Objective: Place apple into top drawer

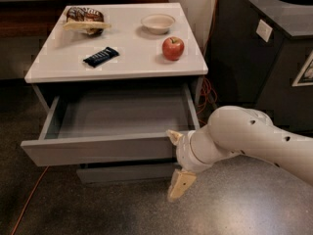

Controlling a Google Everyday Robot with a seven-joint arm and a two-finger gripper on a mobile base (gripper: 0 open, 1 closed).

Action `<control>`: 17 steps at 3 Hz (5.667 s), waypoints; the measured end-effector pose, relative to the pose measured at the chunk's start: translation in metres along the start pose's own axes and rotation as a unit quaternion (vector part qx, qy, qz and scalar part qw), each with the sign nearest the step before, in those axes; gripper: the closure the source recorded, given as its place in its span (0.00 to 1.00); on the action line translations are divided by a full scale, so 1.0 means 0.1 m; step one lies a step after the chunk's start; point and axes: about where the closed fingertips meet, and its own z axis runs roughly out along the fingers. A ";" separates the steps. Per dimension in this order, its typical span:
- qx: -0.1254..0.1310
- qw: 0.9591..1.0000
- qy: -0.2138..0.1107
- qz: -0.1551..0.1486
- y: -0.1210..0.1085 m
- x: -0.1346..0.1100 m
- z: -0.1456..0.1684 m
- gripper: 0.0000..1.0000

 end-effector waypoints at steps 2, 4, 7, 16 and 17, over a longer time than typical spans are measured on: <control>-0.005 1.000 -0.012 0.007 0.02 -0.33 -0.23 0.00; 0.040 0.992 -0.065 0.098 -0.85 -0.56 -0.76 0.00; 0.088 0.979 -0.091 0.161 -1.40 -0.65 -1.10 0.00; 0.198 0.905 -0.190 0.325 -3.84 -0.32 -0.95 0.37; 0.189 0.908 -0.192 0.321 -3.78 -0.37 -0.90 0.60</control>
Offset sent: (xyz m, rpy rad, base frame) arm 0.0338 0.0217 0.0808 0.0701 0.0116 -0.0509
